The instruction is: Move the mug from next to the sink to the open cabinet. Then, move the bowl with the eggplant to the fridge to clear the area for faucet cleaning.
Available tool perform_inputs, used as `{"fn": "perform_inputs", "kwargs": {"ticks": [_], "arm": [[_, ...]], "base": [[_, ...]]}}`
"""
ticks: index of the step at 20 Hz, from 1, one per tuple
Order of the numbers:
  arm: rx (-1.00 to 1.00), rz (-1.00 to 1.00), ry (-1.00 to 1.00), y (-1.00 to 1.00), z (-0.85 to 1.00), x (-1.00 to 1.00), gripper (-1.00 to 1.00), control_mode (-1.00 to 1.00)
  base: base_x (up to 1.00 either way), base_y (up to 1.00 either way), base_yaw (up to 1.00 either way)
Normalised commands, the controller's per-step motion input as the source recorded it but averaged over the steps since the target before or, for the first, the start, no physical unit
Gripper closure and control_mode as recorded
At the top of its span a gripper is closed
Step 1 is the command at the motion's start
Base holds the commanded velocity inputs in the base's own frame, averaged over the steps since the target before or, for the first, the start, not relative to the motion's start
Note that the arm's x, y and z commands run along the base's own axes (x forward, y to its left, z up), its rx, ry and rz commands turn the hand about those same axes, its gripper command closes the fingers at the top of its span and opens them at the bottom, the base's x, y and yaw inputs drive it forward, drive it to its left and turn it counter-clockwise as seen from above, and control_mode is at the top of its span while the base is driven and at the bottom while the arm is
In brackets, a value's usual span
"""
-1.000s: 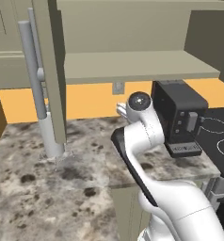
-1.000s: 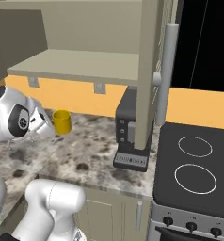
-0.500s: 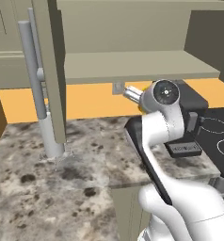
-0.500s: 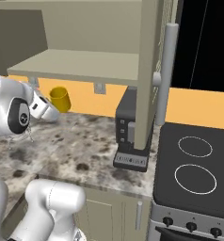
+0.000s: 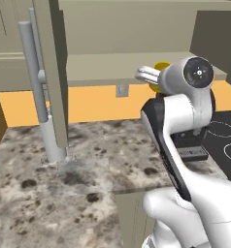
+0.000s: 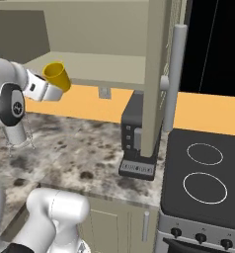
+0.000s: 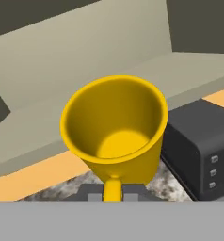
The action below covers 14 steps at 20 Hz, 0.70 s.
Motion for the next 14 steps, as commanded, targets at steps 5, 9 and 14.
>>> {"fn": "perform_inputs", "kwargs": {"ticks": [5,9,14], "arm": [[0.01,0.04,0.03,-0.26,0.14,0.18,1.0,-1.0],[-0.01,0.06,-0.01,-0.32,0.09,0.34,1.0,-1.0],[-0.08,0.11,-0.03,-0.09,0.33,0.31,1.0,-1.0]], "base": [[0.0,0.0,0.0],[0.0,0.0,0.0],[0.0,0.0,0.0]]}}
